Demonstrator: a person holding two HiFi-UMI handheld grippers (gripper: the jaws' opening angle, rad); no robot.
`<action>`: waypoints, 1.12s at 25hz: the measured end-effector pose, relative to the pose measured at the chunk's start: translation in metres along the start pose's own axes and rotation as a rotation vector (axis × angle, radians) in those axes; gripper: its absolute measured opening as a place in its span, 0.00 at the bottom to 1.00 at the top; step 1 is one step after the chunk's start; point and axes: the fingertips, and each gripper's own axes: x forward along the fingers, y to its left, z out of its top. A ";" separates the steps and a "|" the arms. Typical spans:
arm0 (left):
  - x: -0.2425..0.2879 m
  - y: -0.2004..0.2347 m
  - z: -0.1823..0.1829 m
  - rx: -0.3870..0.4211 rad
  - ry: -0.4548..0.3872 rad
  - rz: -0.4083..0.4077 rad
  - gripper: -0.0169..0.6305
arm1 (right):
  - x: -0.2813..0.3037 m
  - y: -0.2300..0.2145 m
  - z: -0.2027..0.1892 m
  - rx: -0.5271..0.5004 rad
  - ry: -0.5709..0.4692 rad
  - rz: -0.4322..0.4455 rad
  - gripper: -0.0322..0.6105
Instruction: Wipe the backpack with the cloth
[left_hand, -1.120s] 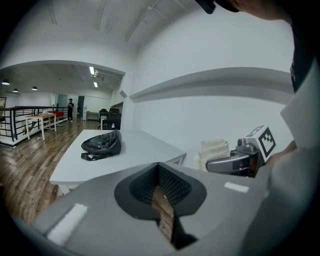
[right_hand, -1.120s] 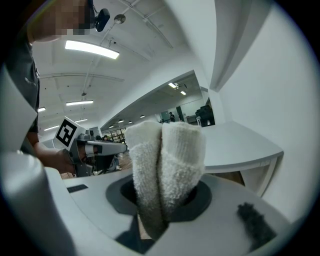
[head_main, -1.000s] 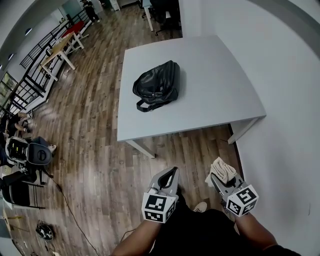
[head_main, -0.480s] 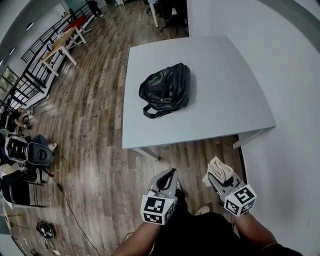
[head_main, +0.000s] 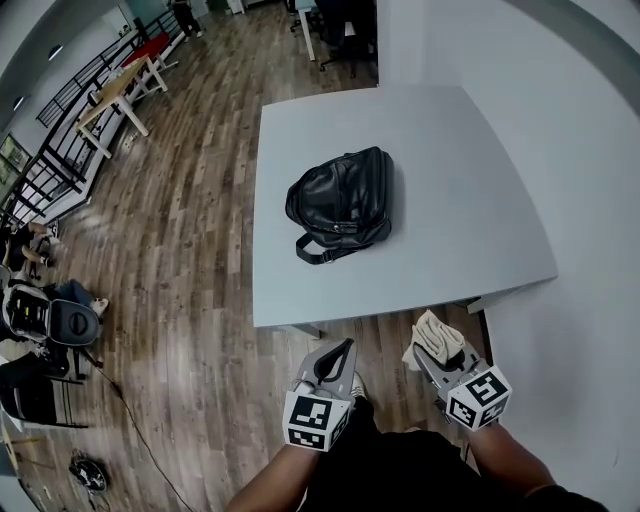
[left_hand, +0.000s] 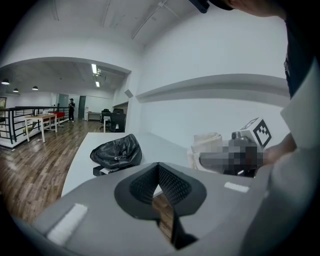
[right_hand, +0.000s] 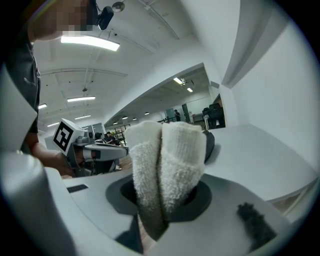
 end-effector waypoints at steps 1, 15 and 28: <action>0.003 0.006 0.003 0.011 -0.003 -0.006 0.04 | 0.007 -0.001 0.004 -0.003 -0.001 -0.005 0.20; 0.021 0.090 0.023 0.052 0.004 -0.084 0.04 | 0.078 -0.003 0.054 -0.055 -0.029 -0.104 0.20; 0.019 0.099 0.032 0.064 -0.002 -0.126 0.04 | 0.084 -0.017 0.074 -0.067 -0.026 -0.170 0.20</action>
